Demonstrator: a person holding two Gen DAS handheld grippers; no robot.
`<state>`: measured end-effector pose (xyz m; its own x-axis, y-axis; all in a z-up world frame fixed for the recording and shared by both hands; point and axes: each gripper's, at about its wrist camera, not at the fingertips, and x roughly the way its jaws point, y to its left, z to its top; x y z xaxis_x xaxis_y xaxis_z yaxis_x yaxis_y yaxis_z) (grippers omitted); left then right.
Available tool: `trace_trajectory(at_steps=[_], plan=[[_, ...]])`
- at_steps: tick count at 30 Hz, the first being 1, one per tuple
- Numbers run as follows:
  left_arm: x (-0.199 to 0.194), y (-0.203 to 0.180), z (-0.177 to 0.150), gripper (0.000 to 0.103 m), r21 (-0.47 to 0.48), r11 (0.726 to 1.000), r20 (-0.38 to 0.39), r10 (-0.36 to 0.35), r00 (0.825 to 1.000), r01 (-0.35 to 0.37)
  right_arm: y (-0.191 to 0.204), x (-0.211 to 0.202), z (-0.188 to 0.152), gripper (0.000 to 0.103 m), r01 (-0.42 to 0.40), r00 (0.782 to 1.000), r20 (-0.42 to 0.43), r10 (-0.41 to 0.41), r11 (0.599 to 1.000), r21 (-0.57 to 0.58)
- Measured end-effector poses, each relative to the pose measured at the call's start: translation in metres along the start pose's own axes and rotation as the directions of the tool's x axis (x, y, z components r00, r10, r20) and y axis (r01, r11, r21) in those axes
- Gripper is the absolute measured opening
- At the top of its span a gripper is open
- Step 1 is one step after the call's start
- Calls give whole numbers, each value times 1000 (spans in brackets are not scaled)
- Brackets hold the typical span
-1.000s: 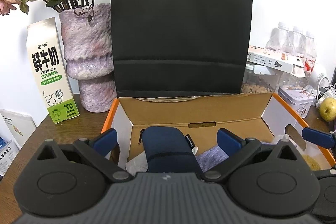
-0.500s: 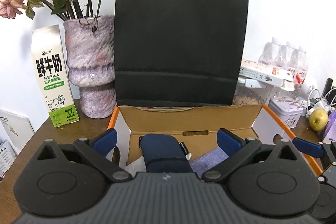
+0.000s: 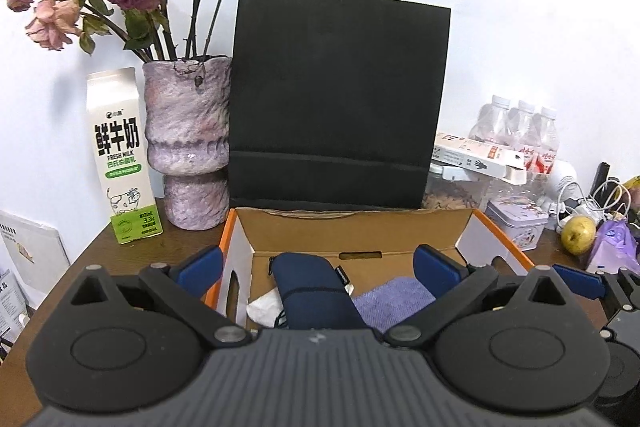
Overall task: Organize objects
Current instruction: 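Move both tools back over the table toward the rose and plastic bag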
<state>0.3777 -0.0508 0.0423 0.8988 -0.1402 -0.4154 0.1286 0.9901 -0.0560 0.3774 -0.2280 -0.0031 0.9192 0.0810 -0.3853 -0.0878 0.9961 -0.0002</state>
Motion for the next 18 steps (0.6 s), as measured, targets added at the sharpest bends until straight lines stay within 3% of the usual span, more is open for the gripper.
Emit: trace_trajectory(at_steps=[14,18], plan=[[-49,5,-20,103,6,1000,9,-13,1000,13,4,-55,-20,103,-39,998,40,40,999,-26],[-58,8,-31,103,13,1000,-20,-6,1000,6,7,-69,-29,103,-48,998,35,50,998,-41]])
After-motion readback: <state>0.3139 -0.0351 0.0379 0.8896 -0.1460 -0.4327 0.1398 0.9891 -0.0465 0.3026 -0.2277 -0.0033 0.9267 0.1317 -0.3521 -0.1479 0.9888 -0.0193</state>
